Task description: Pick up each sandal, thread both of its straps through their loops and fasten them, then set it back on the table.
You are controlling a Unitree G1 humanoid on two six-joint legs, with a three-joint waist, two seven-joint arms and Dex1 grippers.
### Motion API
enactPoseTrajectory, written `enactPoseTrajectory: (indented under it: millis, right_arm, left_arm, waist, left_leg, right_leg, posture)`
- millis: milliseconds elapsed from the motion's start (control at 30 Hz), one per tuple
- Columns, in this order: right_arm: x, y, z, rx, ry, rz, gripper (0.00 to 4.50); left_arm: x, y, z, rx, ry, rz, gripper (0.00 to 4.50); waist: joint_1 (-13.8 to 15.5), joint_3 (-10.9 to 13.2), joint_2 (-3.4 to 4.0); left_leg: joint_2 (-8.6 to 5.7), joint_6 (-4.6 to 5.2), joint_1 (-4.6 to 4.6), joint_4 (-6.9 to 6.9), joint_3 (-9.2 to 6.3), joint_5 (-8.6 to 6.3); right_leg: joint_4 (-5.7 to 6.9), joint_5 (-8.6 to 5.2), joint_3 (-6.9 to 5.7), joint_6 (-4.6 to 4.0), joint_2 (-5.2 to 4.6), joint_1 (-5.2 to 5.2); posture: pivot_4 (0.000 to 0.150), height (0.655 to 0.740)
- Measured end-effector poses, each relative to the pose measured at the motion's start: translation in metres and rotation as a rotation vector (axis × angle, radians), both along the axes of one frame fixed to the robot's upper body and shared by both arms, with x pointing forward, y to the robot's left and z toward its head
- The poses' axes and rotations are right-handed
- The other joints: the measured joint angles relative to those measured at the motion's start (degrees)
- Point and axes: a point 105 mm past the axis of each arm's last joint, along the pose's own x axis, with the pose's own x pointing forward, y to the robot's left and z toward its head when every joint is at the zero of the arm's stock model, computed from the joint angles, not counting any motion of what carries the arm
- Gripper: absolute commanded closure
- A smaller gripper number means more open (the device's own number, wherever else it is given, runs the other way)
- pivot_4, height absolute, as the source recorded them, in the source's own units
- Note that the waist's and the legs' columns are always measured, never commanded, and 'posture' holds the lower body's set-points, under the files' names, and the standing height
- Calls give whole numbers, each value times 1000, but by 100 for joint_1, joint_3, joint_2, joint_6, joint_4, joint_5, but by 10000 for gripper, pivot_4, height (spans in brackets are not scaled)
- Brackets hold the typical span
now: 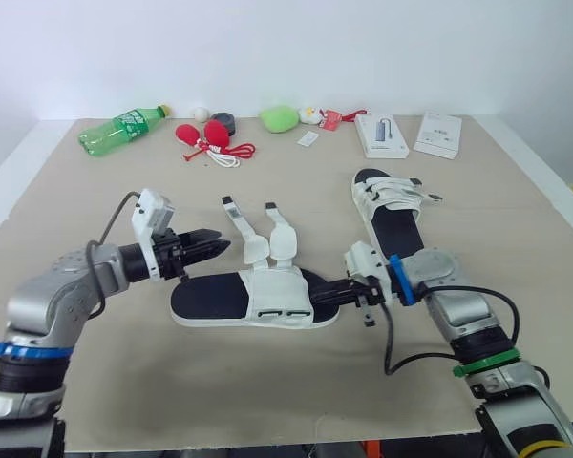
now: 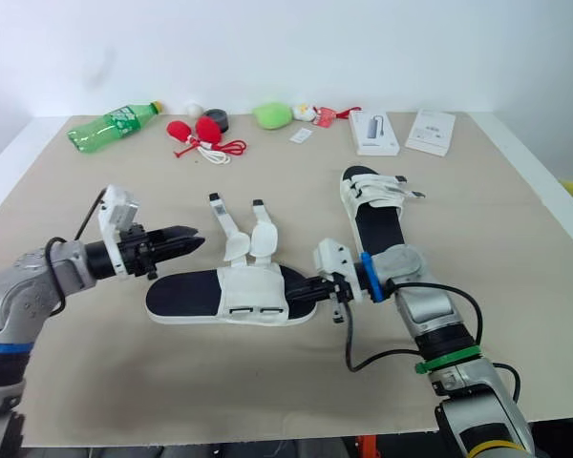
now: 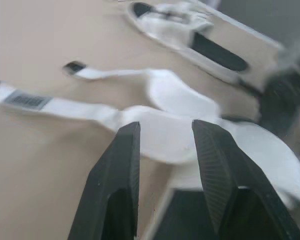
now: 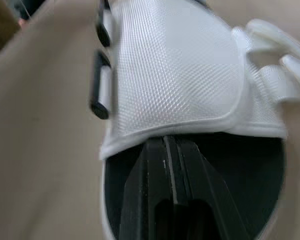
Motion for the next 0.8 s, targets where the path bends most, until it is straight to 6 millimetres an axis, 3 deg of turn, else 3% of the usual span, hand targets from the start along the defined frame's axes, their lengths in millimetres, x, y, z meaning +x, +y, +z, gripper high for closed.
enactPoseTrajectory:
  millis: [33,133,167,267,300,333,600,700,800]
  right_arm:
    - [0,1,0,-6,-9,4,44537]
    - [1,1,0,-14,-22,7,45000]
    - [1,1,0,-15,-23,6,45000]
    - [1,0,0,-21,-26,4,45000]
    - [1,-1,0,-25,-29,3,45000]
    - [2,-1,1,-27,-32,3,45000]
    - [3,-1,2,-31,-36,0,45000]
    - [5,-1,3,-31,-47,-9,45000]
    - [5,-1,3,-30,-49,-13,45000]
  left_arm:
    - [2,-1,-2,-11,23,5,28149]
    - [9,5,-11,-28,96,46,20462]
    - [11,6,-14,-31,113,55,15348]
    - [14,7,-18,-51,164,68,8388]
    - [17,5,-20,-62,191,71,1860]
    - [19,4,-21,-70,216,74,701]
    - [33,-3,-25,-131,355,65,701]
    - [52,-23,-30,-232,498,44,701]
    - [60,-26,-28,-269,523,56,701]
  waist:
    - [-4,0,-1]
    - [-3,-1,-1]
    - [-3,-1,-1]
    - [-2,-1,-1]
    - [-2,-1,-1]
    - [-2,-1,-2]
    - [-3,0,-3]
    - [-1,0,-3]
    - [-1,0,-3]
  left_leg:
    - [0,0,0,0,0,0]
    - [1,0,4,0,-2,0]
    - [1,-1,4,1,-2,1]
    - [0,-2,4,7,-2,1]
    - [-1,-2,4,12,-4,1]
    - [-1,-2,4,15,-4,2]
    - [-4,-6,4,21,-6,3]
    - [-7,-7,-1,20,-10,3]
    - [-9,-7,0,20,-10,4]
  right_leg:
    - [0,0,0,0,1,0]
    - [5,0,-1,-1,2,1]
    - [5,1,-1,-1,2,1]
    - [5,2,-1,1,1,4]
    - [5,5,-3,4,1,7]
    - [5,6,-4,4,1,8]
    - [4,10,-3,10,-1,13]
    - [4,9,-7,12,-1,11]
    - [3,9,-7,12,-1,12]
  posture:
    - [1500,7400]
    - [1500,7400]
    - [1500,7400]
    - [1500,7400]
    - [1500,7400]
    - [1500,7400]
    - [1500,7400]
    - [1500,7400]
    - [1500,7400]
